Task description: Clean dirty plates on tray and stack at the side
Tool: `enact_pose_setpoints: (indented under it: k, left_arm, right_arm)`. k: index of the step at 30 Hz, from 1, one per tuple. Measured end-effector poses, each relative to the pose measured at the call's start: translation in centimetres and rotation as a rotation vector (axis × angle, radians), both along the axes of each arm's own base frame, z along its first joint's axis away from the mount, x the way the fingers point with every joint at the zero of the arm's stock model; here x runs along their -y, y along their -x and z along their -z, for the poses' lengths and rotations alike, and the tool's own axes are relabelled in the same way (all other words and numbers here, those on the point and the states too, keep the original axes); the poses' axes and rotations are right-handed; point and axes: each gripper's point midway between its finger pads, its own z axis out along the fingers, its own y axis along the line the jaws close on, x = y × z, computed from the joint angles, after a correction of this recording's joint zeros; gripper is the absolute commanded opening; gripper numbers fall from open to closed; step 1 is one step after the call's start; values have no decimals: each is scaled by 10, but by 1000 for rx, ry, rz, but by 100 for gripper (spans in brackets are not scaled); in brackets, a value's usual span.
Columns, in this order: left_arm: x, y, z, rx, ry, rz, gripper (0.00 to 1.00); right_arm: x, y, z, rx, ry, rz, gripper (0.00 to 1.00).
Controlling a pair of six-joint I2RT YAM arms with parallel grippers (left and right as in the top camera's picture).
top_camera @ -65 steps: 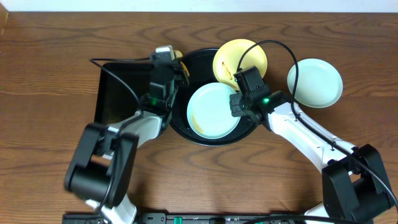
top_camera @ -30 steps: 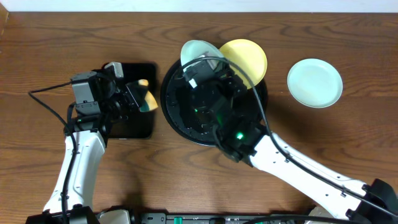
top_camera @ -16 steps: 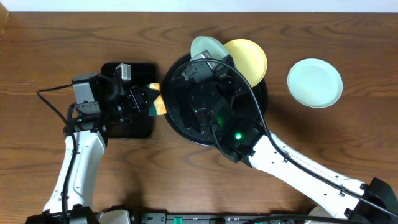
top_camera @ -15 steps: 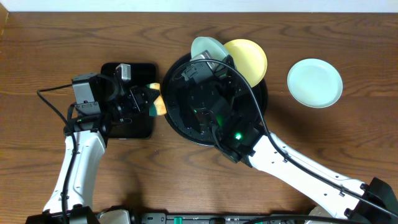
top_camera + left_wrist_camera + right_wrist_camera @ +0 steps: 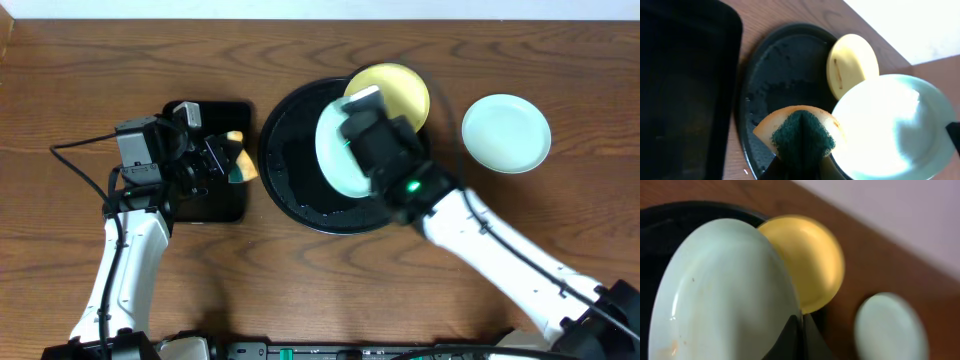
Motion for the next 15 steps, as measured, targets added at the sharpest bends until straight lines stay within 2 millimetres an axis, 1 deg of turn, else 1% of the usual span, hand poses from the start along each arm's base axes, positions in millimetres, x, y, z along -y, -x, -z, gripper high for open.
enact_pose_setpoints:
  k: [5,7,10,12,15]
  left_arm:
    - [-8,-3,4,-6,-40,-40,8]
    - [-12,-4,6,-9,-59,-59,8]
    - [-19,-6,9,-9,-93,-82,8]
    - [-20,-6,10,-11,-103,-87,8]
    - [-16,-3,13,-29,-108,-77,8]
  right_arm:
    - [19,-13,21,-162,-271,38,1]
    - [24,-14,32,-224,-334,42,1]
    - [25,-11,54,-325,-382,46,1]
    - [23,-7,70,-385,-390,46,1]
    - [16,-3,85,-437,-397,30,1]
